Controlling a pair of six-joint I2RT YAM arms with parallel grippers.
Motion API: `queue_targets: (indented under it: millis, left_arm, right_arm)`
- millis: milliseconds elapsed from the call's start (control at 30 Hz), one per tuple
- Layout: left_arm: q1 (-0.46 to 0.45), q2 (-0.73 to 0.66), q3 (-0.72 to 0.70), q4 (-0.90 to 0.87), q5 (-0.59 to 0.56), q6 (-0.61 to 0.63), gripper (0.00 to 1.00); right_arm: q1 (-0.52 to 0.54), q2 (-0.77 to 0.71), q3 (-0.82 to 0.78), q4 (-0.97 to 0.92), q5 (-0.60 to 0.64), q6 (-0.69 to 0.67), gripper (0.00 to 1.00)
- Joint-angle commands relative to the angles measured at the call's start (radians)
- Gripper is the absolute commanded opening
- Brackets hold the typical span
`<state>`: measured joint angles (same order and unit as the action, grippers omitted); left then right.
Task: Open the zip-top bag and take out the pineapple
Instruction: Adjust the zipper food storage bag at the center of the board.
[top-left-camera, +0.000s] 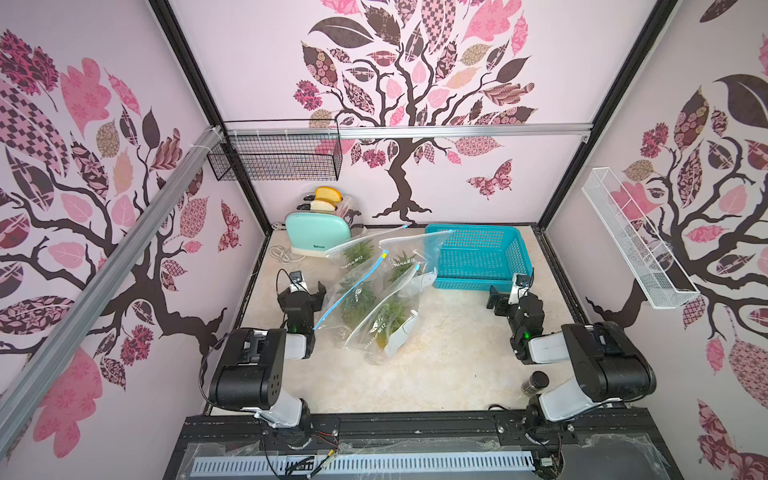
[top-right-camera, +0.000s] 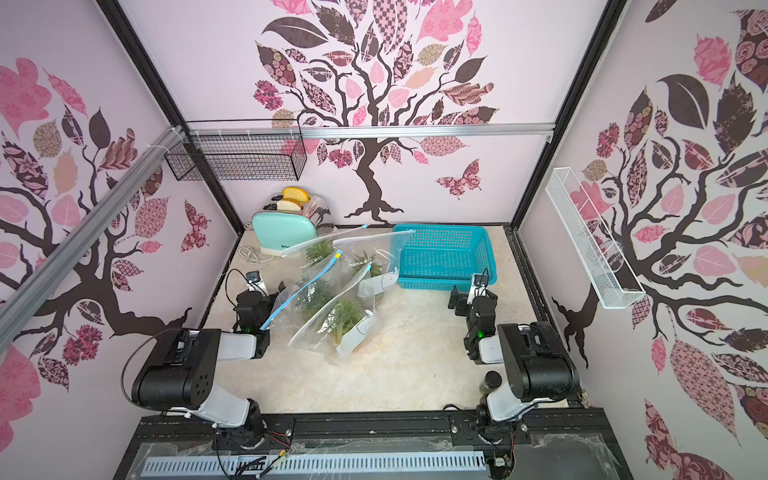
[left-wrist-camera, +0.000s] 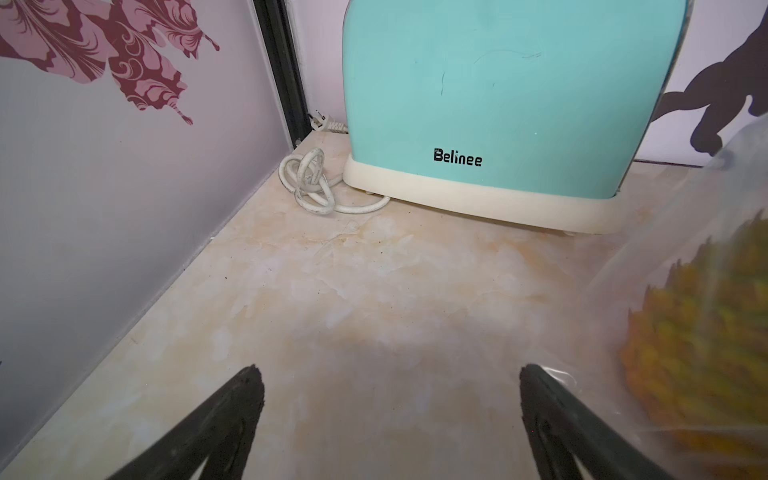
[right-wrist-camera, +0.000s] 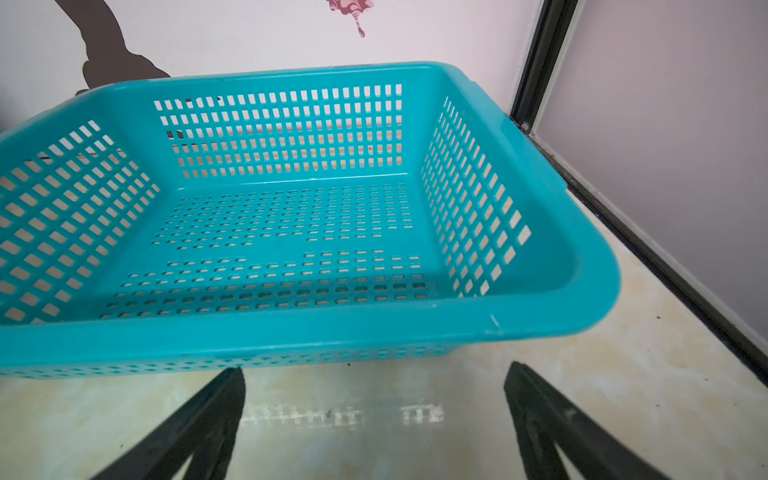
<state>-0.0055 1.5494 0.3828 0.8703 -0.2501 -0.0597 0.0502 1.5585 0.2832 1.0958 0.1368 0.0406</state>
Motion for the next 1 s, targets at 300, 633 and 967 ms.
queue_targets:
  millis: [300, 633, 967]
  left_arm:
    - [0.002, 0.008, -0.009, 0.013, -0.002, -0.002, 0.98]
    - [0.007, 0.007, -0.007, 0.007, 0.012, -0.008, 0.98]
    - [0.008, -0.079, 0.022, -0.101, -0.037, -0.023, 0.98]
  right_arm:
    - [-0.004, -0.011, 0.020, 0.006, -0.007, -0.001, 0.99]
    - [-0.004, -0.011, 0.019, 0.006, -0.008, -0.002, 1.00]
    - [-0.004, -0.012, 0.016, 0.010, -0.006, -0.001, 0.99]
